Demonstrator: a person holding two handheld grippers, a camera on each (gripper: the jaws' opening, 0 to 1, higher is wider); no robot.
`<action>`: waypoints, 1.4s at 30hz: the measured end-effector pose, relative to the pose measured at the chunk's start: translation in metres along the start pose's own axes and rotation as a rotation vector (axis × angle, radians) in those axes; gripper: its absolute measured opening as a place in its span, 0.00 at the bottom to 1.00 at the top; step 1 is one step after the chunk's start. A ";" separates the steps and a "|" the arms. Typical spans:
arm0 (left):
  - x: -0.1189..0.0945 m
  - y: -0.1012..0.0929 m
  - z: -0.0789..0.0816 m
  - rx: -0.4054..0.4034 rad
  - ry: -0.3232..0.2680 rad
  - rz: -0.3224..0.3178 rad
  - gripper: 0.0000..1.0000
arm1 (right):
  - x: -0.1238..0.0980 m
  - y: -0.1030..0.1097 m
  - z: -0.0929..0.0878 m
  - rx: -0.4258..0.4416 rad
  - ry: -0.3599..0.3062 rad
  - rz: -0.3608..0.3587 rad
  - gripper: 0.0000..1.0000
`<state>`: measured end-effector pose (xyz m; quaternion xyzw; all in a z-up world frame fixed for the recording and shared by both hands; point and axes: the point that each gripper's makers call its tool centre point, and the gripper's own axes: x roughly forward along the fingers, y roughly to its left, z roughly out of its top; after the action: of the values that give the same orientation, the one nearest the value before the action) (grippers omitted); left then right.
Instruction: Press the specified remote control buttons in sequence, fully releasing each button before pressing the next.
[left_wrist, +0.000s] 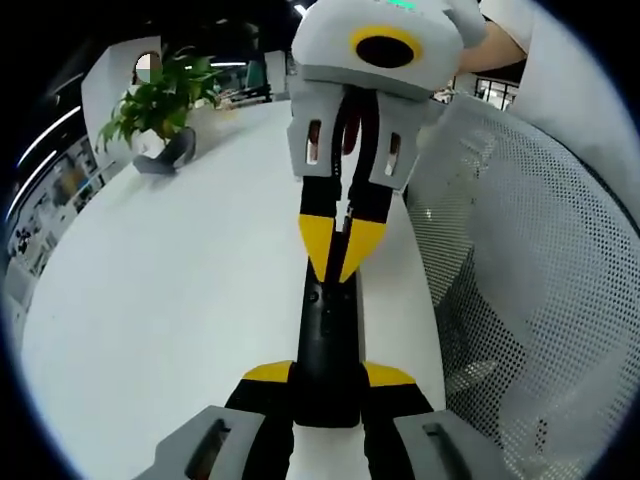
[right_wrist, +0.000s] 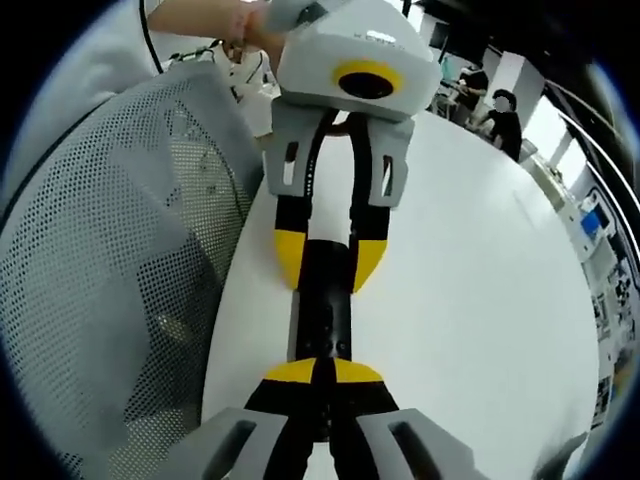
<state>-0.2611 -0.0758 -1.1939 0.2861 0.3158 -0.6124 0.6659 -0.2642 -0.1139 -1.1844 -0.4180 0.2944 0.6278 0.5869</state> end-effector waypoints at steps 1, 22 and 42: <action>0.000 0.000 0.000 0.002 0.002 -0.001 0.24 | 0.000 0.000 0.000 -0.013 0.024 0.004 0.00; 0.000 0.000 0.000 0.001 0.005 -0.004 0.24 | -0.002 -0.001 0.000 0.105 -0.043 -0.004 0.00; -0.001 0.000 0.000 -0.002 -0.001 -0.010 0.24 | -0.003 -0.002 -0.004 0.231 -0.003 0.089 0.00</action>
<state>-0.2614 -0.0754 -1.1934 0.2834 0.3173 -0.6155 0.6634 -0.2611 -0.1187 -1.1833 -0.3333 0.3822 0.6159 0.6029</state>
